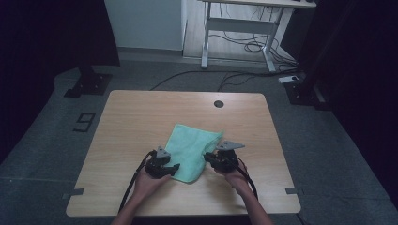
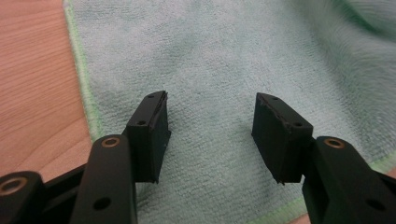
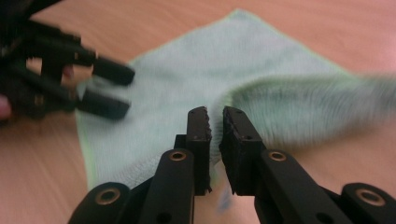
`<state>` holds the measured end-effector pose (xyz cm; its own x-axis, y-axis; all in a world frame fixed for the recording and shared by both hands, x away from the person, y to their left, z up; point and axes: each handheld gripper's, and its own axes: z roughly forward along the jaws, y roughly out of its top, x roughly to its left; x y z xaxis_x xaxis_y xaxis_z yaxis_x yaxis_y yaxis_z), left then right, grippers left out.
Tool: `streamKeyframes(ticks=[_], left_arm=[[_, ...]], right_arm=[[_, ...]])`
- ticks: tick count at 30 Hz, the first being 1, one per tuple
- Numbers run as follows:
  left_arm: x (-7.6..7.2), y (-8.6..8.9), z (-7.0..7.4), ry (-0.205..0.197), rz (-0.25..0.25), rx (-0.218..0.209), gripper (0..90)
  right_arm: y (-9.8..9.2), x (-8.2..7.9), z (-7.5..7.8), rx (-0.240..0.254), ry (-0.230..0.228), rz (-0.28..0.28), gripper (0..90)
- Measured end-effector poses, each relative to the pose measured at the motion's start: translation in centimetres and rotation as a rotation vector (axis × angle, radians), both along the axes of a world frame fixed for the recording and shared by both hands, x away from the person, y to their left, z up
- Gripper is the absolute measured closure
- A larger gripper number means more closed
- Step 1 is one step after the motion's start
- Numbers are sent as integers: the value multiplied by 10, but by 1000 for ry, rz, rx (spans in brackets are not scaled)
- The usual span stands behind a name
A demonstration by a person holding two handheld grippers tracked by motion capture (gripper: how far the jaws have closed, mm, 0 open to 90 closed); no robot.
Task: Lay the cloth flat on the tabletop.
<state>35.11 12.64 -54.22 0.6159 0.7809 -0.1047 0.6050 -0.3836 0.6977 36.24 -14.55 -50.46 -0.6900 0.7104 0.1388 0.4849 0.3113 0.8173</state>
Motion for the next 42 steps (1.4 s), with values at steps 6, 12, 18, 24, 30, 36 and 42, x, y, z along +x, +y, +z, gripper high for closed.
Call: streamKeyframes(ticks=[6, 12, 18, 24, 30, 36, 42], left_arm=[[0, 1, 0, 4, -2, -8, 456], [2, 5, 0, 19, -8, -34, 457], [2, 4, 0, 13, -5, -28, 457], [2, 3, 0, 11, -6, -23, 456], [1, 3, 0, 10, -6, -25, 456], [1, 3, 0, 8, -8, -19, 456], [0, 2, 0, 8, -6, -9, 456]], right_arm=[[33, 35, -1, 17, 34, -5, 823], [32, 34, -13, 5, 48, -16, 710], [-13, -1, -3, 62, -14, -55, 610], [-43, -31, -10, 51, -15, -83, 561], [-41, -50, -26, -6, 22, -61, 534], [-30, -62, -33, -41, 18, -14, 560], [-22, -52, -40, -112, 34, -43, 556]])
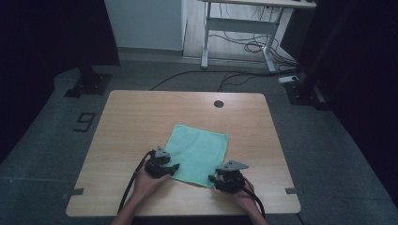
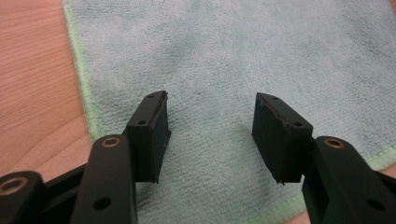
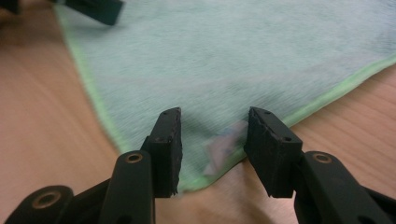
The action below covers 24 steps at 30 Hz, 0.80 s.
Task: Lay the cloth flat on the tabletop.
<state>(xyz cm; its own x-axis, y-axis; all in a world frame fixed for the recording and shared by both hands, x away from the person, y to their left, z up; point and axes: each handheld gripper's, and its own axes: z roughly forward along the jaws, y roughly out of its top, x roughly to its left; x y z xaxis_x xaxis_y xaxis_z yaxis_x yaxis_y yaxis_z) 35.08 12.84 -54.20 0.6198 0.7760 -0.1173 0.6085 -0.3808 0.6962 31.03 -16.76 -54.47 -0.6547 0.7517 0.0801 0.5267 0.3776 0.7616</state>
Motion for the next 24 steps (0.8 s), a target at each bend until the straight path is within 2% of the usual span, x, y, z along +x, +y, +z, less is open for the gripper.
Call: streamKeyframes(ticks=[3, 10, 12, 17, 21, 24], left_arm=[[-1, -1, 0, -4, -2, 9, 453], [-5, -3, 0, -5, -4, 18, 444], [-7, -2, 0, -8, -4, 12, 444], [-12, -1, -1, -18, -2, 5, 453], [-16, -1, 0, -1, -7, -4, 451], [-18, -2, 0, 2, -13, 5, 440]], right_arm=[[-1, 8, -3, -3, 26, -20, 561], [-8, 18, -4, -28, 7, -50, 592], [-9, 18, -4, -42, -9, -42, 637], [-9, 21, -5, -34, -21, -2, 833], [-10, 30, -4, -42, -20, -3, 859], [-14, 44, -3, -41, -8, -18, 860]])
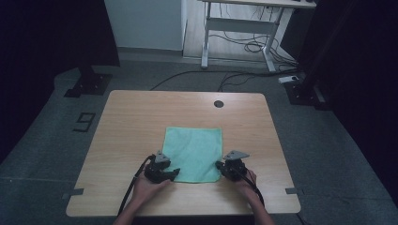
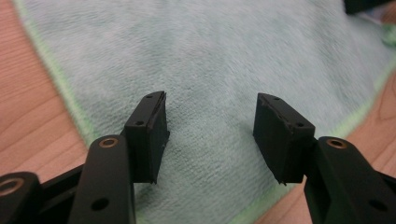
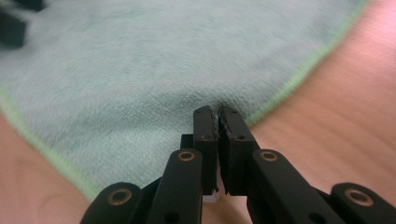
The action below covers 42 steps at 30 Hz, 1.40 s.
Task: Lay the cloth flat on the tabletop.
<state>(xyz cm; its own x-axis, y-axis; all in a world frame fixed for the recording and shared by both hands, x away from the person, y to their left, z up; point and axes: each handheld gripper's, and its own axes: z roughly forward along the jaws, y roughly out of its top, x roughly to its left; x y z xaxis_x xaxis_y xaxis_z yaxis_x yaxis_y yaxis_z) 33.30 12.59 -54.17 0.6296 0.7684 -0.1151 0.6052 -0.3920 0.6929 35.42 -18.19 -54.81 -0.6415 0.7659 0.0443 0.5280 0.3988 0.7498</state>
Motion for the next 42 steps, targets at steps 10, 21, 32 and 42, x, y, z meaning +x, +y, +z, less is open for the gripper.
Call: streamKeyframes(ticks=[10, 21, 32, 42], left_arm=[[-1, 1, -1, -6, 7, -16, 438], [0, 3, -2, -2, 3, -29, 442], [1, 7, -3, 4, 2, -58, 462], [0, 7, -4, -9, 4, -62, 463]], right_arm=[[-16, -15, 15, 87, -27, -13, 779], [1, -37, 2, 12, -16, 60, 703], [-11, -44, -1, 15, -7, 32, 867], [-24, -61, 0, 10, 6, 19, 870]])
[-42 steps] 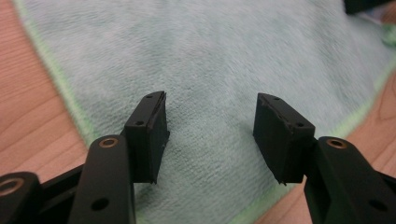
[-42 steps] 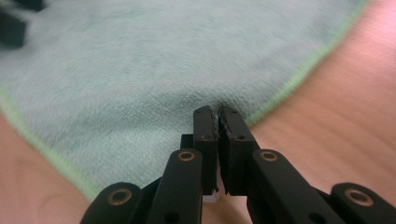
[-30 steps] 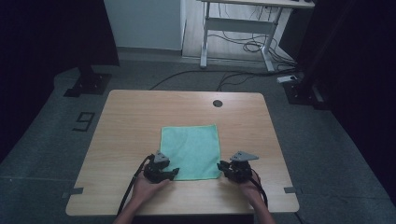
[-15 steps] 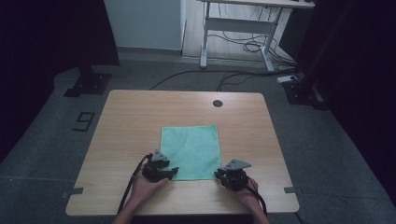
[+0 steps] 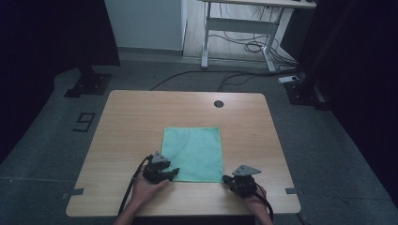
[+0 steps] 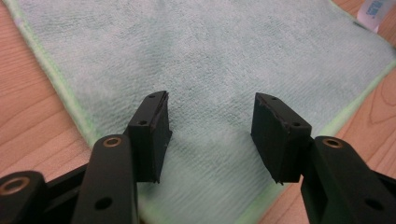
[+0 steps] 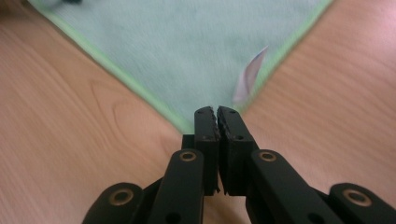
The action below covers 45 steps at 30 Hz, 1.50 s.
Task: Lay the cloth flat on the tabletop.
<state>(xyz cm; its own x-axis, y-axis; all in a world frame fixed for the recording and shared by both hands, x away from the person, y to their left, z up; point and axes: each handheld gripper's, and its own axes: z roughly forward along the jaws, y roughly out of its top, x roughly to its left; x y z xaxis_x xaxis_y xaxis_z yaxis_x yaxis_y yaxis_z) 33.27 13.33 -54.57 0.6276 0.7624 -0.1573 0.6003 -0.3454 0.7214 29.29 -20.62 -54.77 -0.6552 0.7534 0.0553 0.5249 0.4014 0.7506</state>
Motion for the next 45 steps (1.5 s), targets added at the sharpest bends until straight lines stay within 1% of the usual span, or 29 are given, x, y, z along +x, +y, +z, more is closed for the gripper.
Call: streamKeyframes(ticks=[1, 3, 4, 7, 9, 11, 14, 16, 18, 20, 21, 24, 26, 27, 29, 31, 33, 35, 36, 38, 40, 42, 45], left_arm=[[0, 0, 0, -1, 0, 2, 463], [0, 0, 0, 0, 1, 1, 462], [0, 0, 0, 0, 1, 1, 462], [0, 0, 0, 0, 0, 1, 458], [0, 0, 0, -1, 0, 1, 458], [0, -1, 0, -1, -1, 4, 456], [0, -1, 0, 0, 1, -1, 454], [-1, -1, 0, -4, 1, 2, 453], [-1, -1, 0, -3, 1, 1, 452], [0, 0, 0, 2, -1, -4, 451], [-1, 0, 0, 6, -3, -7, 449], [-1, 0, 0, 5, -7, -3, 448], [-1, 0, 0, 1, -8, -1, 448], [-1, 0, 0, -2, -8, 1, 448], [-2, -1, 0, -6, -7, 4, 448], [-3, -1, 0, -7, -6, 5, 448], [-5, -1, 0, -2, -9, 4, 448], [-7, 0, 1, 12, -16, -5, 448], [-8, 0, 1, 23, -23, -7, 445], [-11, -1, 3, 39, -38, -10, 435], [-15, -6, 4, 43, -50, 11, 419], [-16, -10, 7, 35, -59, 36, 408], [-9, -16, 14, -1, -78, 41, 407]], right_arm=[[-1, -2, -1, -11, -6, -4, 870], [-5, -6, -1, 7, 1, -5, 866], [-7, -7, 0, 12, -8, -6, 848], [-8, -6, 9, 58, -32, -8, 810], [-5, -2, 15, 64, -51, -8, 773], [2, 5, 20, 74, -57, -5, 741], [22, 19, 22, 69, -65, 13, 674], [36, 28, 22, 56, -53, 9, 620], [49, 36, 19, 53, -35, -6, 611], [55, 41, 17, 65, -22, -25, 608], [58, 43, 15, 63, -18, -27, 607], [63, 46, 9, 42, -4, -26, 584], [63, 46, 5, 5, -7, -23, 564], [63, 46, 4, -4, -8, -27, 560], [62, 46, 1, -7, -1, -24, 553], [61, 45, -2, 1, -14, -23, 558], [61, 42, -3, -9, -29, -26, 562], [58, 36, -4, 6, -36, -32, 566], [57, 33, -5, 6, -48, -27, 573], [53, 26, -5, 9, -48, -15, 574], [50, 21, -5, 6, -50, -2, 574], [48, 19, -5, 6, -48, 5, 572], [46, 22, -4, 20, -25, 18, 558]])
